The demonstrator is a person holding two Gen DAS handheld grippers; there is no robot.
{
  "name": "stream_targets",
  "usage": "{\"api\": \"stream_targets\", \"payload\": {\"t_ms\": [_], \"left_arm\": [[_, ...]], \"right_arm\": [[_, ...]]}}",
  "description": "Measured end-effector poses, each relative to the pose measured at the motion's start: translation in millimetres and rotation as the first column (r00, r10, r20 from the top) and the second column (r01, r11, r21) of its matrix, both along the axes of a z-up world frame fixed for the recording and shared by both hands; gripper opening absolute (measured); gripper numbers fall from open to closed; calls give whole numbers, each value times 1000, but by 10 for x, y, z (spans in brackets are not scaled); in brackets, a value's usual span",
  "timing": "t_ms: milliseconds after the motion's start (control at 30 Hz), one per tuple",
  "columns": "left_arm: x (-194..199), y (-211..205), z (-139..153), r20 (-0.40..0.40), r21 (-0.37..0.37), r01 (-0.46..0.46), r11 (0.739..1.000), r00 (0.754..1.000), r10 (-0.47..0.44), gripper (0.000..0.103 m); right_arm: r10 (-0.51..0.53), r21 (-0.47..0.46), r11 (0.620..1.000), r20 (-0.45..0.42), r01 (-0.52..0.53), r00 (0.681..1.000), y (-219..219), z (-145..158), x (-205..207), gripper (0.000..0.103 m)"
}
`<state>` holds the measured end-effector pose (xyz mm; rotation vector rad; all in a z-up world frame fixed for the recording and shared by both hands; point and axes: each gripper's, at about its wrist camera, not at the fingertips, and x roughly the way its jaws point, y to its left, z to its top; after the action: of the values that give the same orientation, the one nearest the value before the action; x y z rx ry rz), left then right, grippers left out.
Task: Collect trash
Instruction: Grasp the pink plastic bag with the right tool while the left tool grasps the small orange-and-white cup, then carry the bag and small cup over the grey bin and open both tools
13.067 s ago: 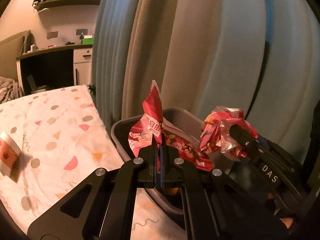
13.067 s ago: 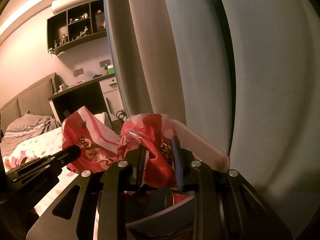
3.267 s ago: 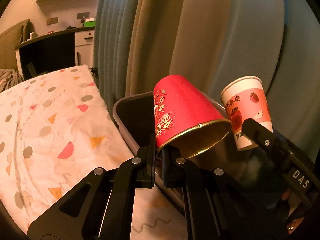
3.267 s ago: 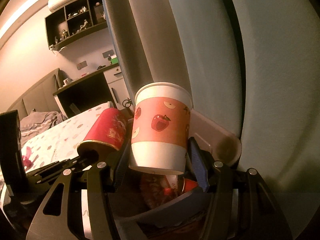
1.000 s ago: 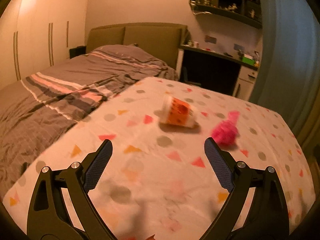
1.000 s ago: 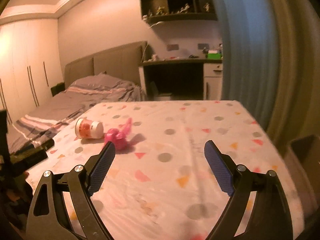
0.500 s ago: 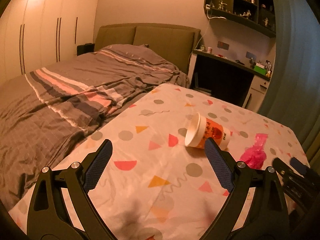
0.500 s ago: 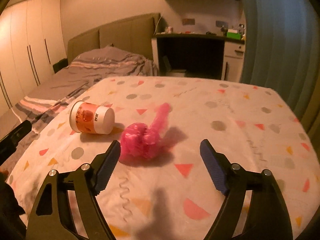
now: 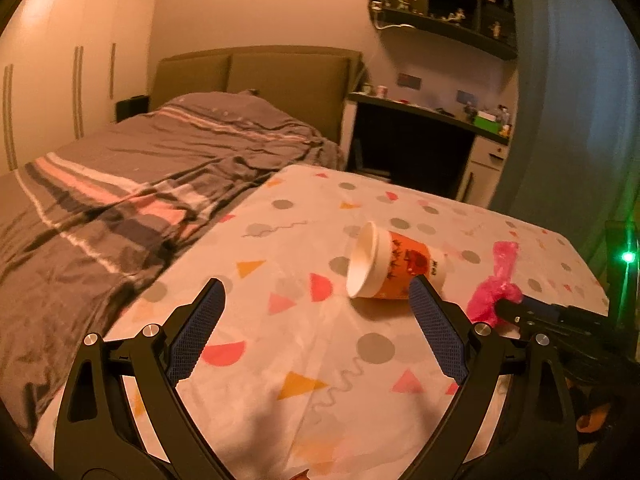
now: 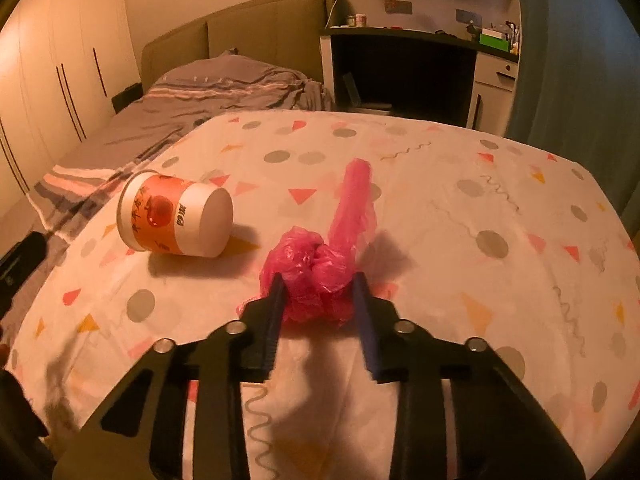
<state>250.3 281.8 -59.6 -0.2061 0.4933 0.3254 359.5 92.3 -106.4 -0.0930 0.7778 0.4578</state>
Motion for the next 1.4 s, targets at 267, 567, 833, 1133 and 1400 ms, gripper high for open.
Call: {"api": "stream_targets", "payload": {"t_ms": [267, 567, 833, 1133, 1400], "left_arm": [[364, 38, -99, -13, -74, 122, 990, 992, -123, 79], [753, 62, -282, -59, -190, 292, 937, 950, -308, 45], [799, -70, -336, -104, -197, 321, 926, 933, -346, 5], [571, -476, -154, -104, -121, 305, 945, 942, -318, 2], [92, -1057, 165, -94, -10, 277, 961, 957, -276, 2]], "right_arm": [[-6, 40, 999, 35, 4, 999, -363, 161, -175, 26], [15, 39, 999, 57, -17, 998, -688, 253, -379, 26], [46, 37, 998, 76, -49, 996, -722, 298, -530, 26], [30, 36, 999, 108, -34, 994, -910, 450, -730, 26], [6, 48, 999, 141, -13, 990, -1249, 647, -1126, 26]]}}
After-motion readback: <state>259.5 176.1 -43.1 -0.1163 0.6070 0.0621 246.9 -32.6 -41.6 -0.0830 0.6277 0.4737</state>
